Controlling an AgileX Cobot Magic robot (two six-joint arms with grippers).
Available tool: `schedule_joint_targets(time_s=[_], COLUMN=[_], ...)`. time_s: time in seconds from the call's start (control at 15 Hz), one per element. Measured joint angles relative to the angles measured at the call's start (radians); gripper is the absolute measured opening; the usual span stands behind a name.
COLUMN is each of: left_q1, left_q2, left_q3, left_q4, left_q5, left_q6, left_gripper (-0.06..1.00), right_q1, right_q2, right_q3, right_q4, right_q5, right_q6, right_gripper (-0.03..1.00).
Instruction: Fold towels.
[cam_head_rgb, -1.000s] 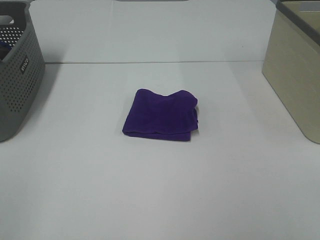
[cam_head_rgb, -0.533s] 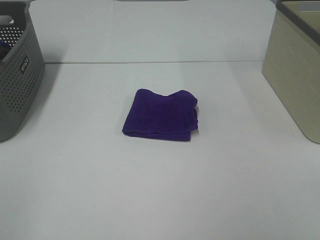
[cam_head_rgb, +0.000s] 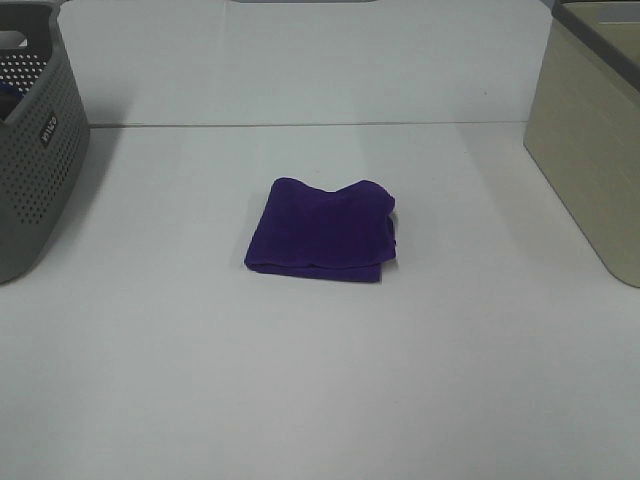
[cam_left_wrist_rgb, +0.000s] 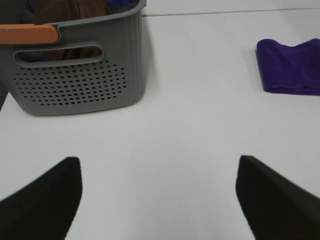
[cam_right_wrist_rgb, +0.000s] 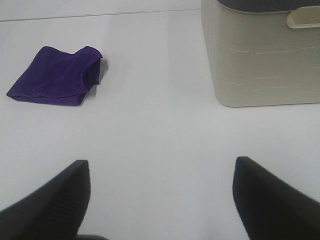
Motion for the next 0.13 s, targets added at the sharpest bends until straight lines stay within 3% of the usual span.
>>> schedule_joint_targets(time_s=[0.13], left_q1=[0.0], left_q2=[0.0], left_q3=[0.0], left_q4=[0.0], left_q5=[0.0], left_q6=[0.0], left_gripper=[0.78], right_q1=[0.0], right_q2=[0.0], right_q3=[0.0], right_q4=[0.0], right_q5=[0.0], right_q6=[0.0], right_gripper=[0.77])
